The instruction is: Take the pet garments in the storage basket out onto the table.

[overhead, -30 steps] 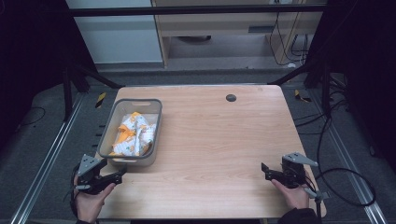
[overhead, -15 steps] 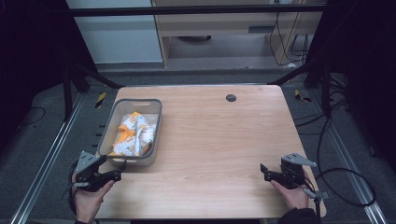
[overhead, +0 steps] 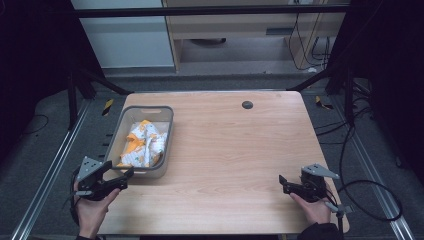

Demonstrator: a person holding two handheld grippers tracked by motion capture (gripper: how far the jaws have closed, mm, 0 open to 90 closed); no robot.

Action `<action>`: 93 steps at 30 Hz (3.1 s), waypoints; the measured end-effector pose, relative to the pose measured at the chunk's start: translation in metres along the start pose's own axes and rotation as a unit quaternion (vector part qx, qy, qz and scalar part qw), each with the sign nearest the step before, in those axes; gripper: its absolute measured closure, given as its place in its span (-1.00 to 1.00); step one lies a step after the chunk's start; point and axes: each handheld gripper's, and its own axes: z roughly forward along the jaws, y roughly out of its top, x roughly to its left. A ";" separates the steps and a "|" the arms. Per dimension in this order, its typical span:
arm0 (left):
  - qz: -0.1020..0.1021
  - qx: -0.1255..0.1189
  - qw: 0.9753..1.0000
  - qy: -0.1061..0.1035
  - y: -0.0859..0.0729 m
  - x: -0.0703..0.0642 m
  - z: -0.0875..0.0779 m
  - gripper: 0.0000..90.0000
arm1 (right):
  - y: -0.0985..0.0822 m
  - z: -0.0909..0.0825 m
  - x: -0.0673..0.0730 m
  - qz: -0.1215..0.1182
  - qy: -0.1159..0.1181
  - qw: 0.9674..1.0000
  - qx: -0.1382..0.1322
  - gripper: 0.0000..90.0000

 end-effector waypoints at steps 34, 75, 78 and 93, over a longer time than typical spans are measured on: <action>0.001 -0.010 1.000 0.007 0.044 0.009 0.014 -0.61 | 0.000 0.000 0.000 -0.002 0.000 1.000 -0.006 -0.73; -0.003 0.024 1.000 0.006 0.073 0.013 0.063 -0.60 | 0.001 0.000 0.002 -0.008 0.003 1.000 -0.012 -0.73; 0.000 0.030 1.000 0.007 0.075 0.013 0.068 -0.60 | 0.001 0.000 0.002 -0.007 0.004 1.000 -0.012 -0.73; 0.006 0.069 0.998 0.011 0.077 0.014 0.089 -0.60 | 0.001 0.001 0.003 -0.006 0.008 1.000 -0.007 -0.73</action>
